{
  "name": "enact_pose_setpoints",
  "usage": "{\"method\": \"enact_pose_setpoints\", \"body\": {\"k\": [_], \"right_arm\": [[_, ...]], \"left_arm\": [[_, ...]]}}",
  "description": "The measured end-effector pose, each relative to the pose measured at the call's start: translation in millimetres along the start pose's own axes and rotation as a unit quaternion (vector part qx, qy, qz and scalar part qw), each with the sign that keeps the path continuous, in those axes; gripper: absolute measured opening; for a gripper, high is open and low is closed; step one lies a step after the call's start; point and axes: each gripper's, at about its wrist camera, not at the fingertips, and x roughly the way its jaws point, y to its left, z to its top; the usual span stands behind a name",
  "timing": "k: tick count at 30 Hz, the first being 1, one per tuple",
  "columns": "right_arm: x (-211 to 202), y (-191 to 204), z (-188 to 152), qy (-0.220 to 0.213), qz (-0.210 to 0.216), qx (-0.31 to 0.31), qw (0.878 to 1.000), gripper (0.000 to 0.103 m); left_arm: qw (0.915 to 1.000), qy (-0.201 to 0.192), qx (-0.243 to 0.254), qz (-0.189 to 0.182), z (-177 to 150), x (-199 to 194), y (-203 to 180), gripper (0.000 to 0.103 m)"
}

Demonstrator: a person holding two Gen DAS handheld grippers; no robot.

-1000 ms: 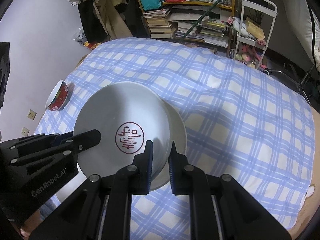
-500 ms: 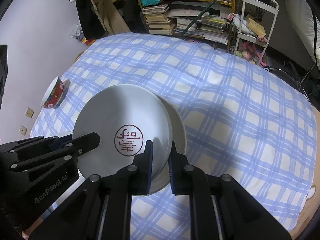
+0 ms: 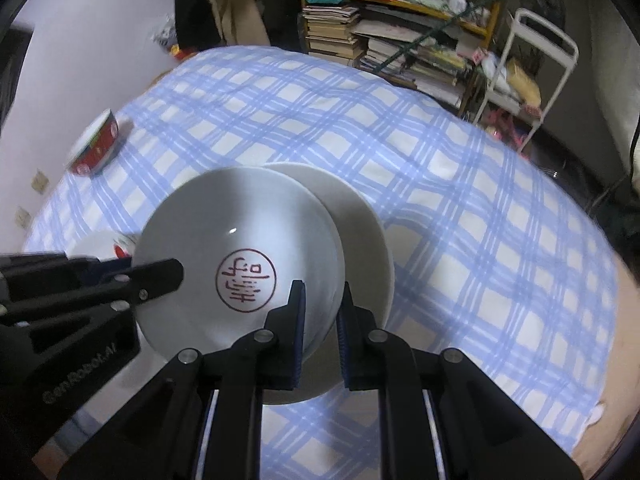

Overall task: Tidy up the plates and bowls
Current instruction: 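Lower each red-stamped bowl into a white bowl, still gripping the rims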

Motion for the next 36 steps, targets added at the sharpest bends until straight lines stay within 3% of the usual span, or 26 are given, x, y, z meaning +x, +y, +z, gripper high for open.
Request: {"method": "enact_pose_setpoints", "body": {"k": [14, 31, 36], "right_arm": [[-1.9, 0.3, 0.9, -0.019, -0.023, -0.012, 0.999, 0.016], [-6.0, -8.0, 3.4, -0.023, 0.002, 0.014, 1.000, 0.017], [-8.6, -13.0, 3.5, -0.022, 0.020, 0.028, 0.999, 0.018]], "left_arm": [[0.9998, -0.014, 0.015, 0.003, 0.0, -5.0, -2.8, 0.013], [0.9991, -0.039, 0.010, -0.015, -0.4, -28.6, 3.5, 0.013], [0.9989, -0.045, 0.010, -0.005, 1.1, -34.9, 5.7, 0.013]]}}
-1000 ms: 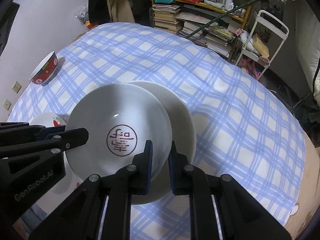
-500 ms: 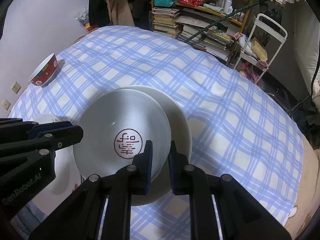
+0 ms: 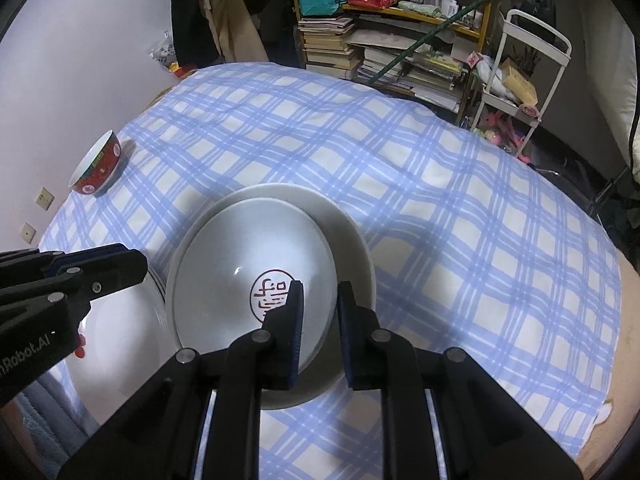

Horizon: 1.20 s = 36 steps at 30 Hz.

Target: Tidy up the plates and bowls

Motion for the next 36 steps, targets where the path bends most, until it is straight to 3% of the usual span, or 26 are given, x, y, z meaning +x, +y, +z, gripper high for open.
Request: {"method": "enact_pose_setpoints", "body": {"k": [10, 16, 20, 23, 24, 25, 27, 36], "right_arm": [[-21.2, 5.1, 8.7, -0.041, 0.018, -0.010, 0.999, 0.030], [-35.1, 18.8, 21.0, -0.071, 0.025, -0.032, 0.997, 0.055], [-38.8, 30.6, 33.3, -0.086, 0.025, -0.042, 0.995, 0.081], [-40.3, 43.7, 45.6, -0.102, 0.021, -0.054, 0.993, 0.096], [-40.3, 45.4, 48.0, -0.105, 0.023, -0.056, 0.993, 0.099], [-40.2, 49.2, 52.1, -0.109, 0.025, -0.059, 0.992, 0.100], [-38.1, 57.6, 59.7, -0.110, 0.024, -0.065, 0.992, 0.100], [-21.0, 99.8, 90.5, -0.111, 0.045, -0.062, 0.991, 0.101]], "left_arm": [[0.9997, -0.012, -0.006, 0.018, 2.8, -12.1, 16.7, 0.014], [0.9987, -0.024, -0.006, 0.045, 9.2, -20.8, 39.7, 0.019], [0.9979, -0.028, -0.018, 0.057, 16.3, -26.4, 63.0, 0.024], [0.9969, -0.035, -0.020, 0.068, 20.7, -32.4, 80.5, 0.042], [0.9961, -0.042, -0.019, 0.075, 23.6, -36.3, 89.2, 0.054], [0.9954, -0.048, -0.019, 0.081, 25.7, -39.7, 96.2, 0.065], [0.9947, -0.054, -0.028, 0.083, 31.4, -46.0, 112.6, 0.073], [0.9872, -0.084, -0.070, 0.117, 57.8, -64.9, 193.9, 0.080]]}}
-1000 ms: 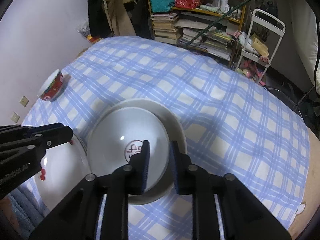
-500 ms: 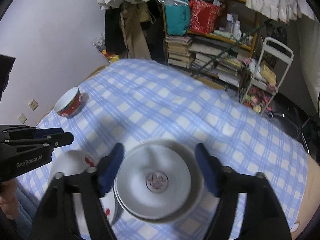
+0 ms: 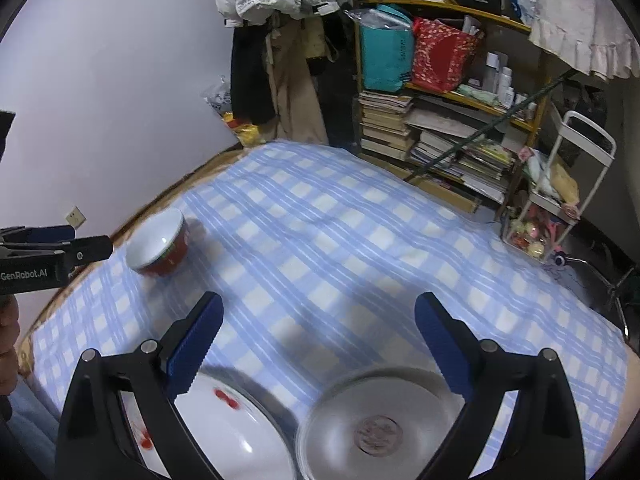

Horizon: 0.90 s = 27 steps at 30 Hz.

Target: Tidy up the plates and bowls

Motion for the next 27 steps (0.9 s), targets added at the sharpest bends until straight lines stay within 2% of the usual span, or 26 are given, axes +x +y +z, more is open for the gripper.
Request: {"method": "enact_pose_setpoints", "body": {"k": [9, 13, 18, 21, 23, 27], "right_arm": [[39.6, 47.8, 34.3, 0.004, 0.028, 0.007, 1.000, 0.101], [59.5, 73.5, 46.2, 0.020, 0.038, -0.010, 0.999, 0.101], [87.3, 103.7, 54.6, 0.033, 0.042, -0.026, 0.998, 0.100], [104.0, 115.4, 54.3, 0.040, 0.050, -0.018, 0.998, 0.100], [116.5, 121.0, 51.4, 0.049, 0.055, -0.008, 0.997, 0.096], [139.7, 125.1, 44.9, 0.074, 0.075, 0.024, 0.994, 0.087]], "left_arm": [[0.9993, -0.011, -0.030, 0.019, 15.7, 33.7, 65.2, 0.080], [0.9986, -0.004, -0.052, 0.009, 18.5, 54.0, 88.0, 0.080], [0.9975, 0.002, -0.070, 0.000, 16.7, 81.0, 104.7, 0.080], [0.9973, 0.009, -0.073, 0.008, 15.9, 97.2, 108.0, 0.079], [0.9972, 0.015, -0.073, 0.011, 15.3, 106.1, 111.2, 0.079], [0.9956, 0.027, -0.089, -0.009, 13.1, 121.3, 118.8, 0.079]]}}
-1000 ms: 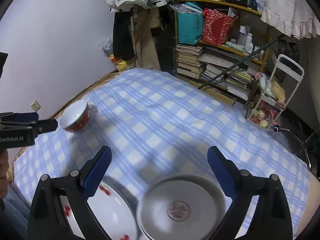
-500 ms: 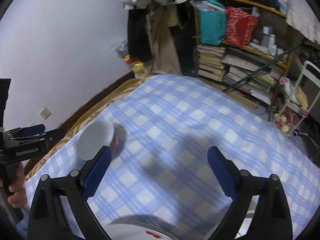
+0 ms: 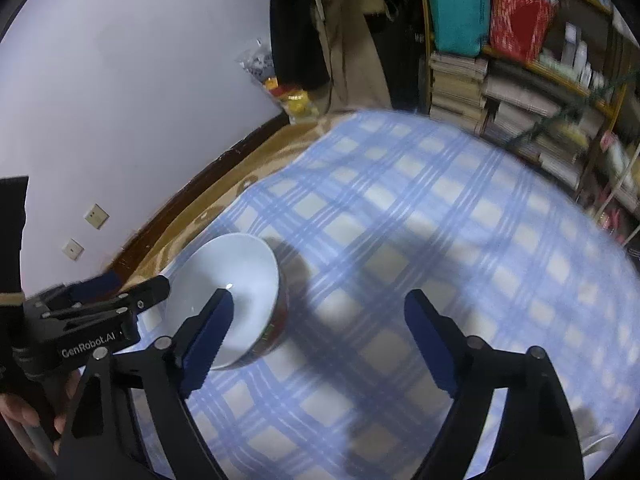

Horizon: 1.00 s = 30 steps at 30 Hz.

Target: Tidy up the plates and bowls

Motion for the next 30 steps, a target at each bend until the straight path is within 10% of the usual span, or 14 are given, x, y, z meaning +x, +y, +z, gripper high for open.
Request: {"method": "enact_pose_setpoints", "body": {"k": [14, 25, 30], "right_arm": [[40.5, 0.3, -1.2, 0.080, 0.061, 0.055, 0.993, 0.060], [61.5, 12.4, -9.1, 0.125, 0.039, 0.026, 0.991, 0.028], [71.4, 20.6, -14.3, 0.135, 0.013, 0.011, 0.991, 0.018]], "left_arm": [[0.9996, 0.025, 0.004, -0.015, -5.7, 31.1, -10.7, 0.066], [0.9953, 0.063, -0.014, -0.073, -15.3, 46.6, -12.7, 0.017], [0.9945, 0.066, -0.010, -0.080, -15.4, 47.8, -21.0, 0.012]]}}
